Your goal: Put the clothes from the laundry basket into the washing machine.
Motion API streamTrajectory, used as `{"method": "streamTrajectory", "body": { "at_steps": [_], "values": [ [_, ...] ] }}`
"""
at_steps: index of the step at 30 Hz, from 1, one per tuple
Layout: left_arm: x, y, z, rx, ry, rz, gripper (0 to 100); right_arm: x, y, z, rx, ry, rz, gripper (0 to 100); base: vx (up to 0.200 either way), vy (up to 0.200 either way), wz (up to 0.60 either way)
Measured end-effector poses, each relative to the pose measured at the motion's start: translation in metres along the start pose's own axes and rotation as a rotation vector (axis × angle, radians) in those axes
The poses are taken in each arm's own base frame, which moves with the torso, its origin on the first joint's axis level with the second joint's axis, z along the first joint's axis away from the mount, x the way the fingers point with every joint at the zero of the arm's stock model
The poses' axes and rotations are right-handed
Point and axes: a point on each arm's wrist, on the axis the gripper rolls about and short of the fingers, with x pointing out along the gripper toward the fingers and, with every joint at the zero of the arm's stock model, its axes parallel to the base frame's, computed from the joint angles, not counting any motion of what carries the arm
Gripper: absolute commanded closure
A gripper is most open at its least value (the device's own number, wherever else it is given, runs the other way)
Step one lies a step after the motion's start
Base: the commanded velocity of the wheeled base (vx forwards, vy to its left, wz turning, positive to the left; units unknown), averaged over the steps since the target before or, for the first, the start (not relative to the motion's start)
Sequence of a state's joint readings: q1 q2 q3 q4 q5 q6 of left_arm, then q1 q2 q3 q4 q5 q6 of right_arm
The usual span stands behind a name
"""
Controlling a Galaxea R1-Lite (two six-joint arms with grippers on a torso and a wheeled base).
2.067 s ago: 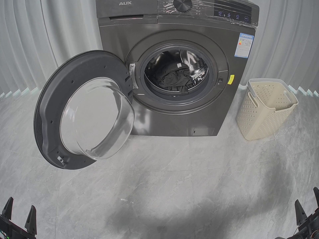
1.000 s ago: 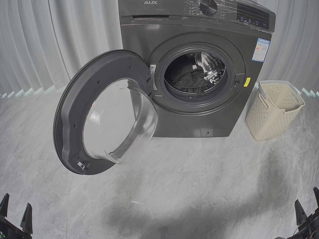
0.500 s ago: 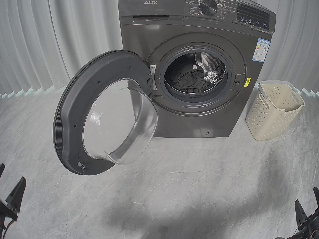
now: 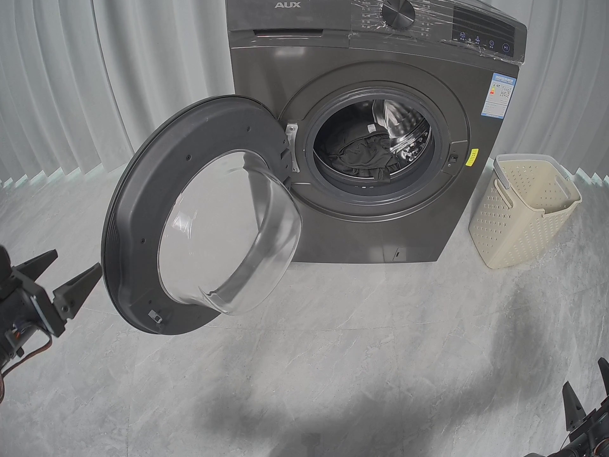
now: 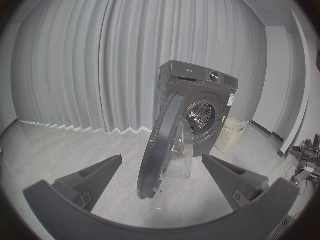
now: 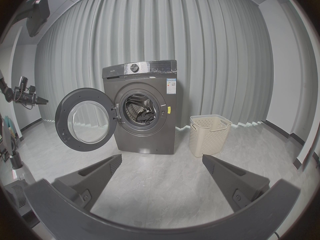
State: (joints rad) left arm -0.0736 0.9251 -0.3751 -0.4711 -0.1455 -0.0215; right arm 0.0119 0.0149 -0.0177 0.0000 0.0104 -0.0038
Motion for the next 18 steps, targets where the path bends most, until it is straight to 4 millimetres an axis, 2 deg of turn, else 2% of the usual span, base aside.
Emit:
{"method": "streamTrajectory", "body": {
  "at_steps": [7,11,18],
  "values": [
    [0.050,0.003,0.006,0.004,-0.003,-0.026,0,0.000,0.000,0.000,0.001,0.000,0.000,0,0.000,0.000,0.00],
    [0.071,0.005,0.004,0.004,0.009,-0.035,0,0.000,0.000,0.000,0.001,0.000,0.000,0,0.000,0.000,0.00],
    [0.089,-0.001,-0.002,0.002,0.039,-0.076,0,0.000,0.000,0.000,0.003,0.000,0.000,0,0.000,0.000,0.00]
  ]
}}
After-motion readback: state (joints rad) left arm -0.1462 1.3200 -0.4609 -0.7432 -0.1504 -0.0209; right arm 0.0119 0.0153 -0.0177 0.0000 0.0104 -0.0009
